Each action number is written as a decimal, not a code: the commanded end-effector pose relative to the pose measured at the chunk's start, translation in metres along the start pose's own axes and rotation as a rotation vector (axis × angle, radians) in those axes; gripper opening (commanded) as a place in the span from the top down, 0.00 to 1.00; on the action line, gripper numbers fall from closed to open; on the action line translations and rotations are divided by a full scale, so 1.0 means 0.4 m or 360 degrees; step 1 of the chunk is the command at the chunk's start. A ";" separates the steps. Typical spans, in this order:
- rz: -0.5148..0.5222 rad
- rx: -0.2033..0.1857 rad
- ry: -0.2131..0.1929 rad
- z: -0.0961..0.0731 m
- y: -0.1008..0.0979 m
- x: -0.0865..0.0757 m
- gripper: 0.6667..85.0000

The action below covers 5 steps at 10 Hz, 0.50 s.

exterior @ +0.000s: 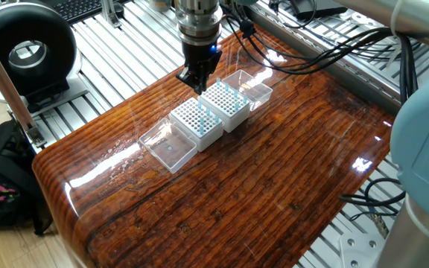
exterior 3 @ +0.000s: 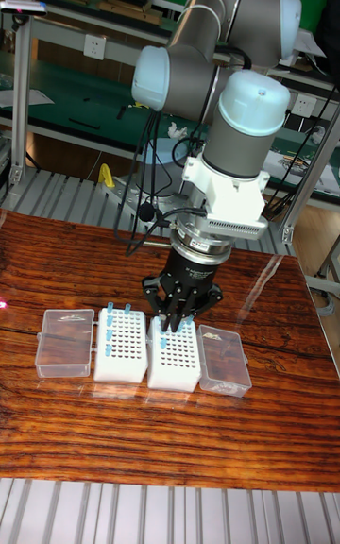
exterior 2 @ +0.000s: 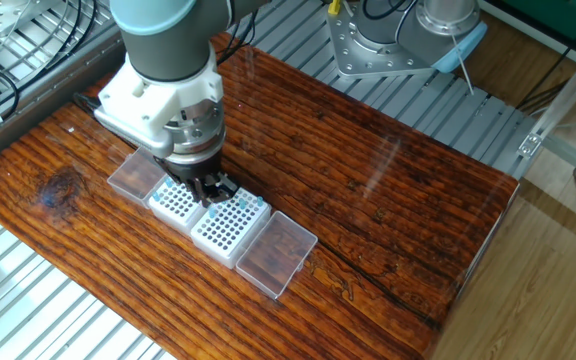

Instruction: Transfer all medium pipette tips from one holder to another

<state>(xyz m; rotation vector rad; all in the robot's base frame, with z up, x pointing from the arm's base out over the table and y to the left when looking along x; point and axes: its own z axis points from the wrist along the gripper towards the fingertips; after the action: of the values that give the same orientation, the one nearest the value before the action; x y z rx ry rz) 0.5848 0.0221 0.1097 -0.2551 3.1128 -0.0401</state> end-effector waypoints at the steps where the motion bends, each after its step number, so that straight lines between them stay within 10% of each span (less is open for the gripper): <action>1: -0.0062 0.0014 0.0004 -0.008 -0.059 0.029 0.77; 5: -0.0121 0.0026 -0.0020 0.030 -0.129 0.090 0.77</action>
<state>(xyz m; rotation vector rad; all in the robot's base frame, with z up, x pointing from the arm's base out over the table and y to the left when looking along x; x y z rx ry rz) 0.5713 -0.0169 0.1048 -0.3401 3.0985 -0.0723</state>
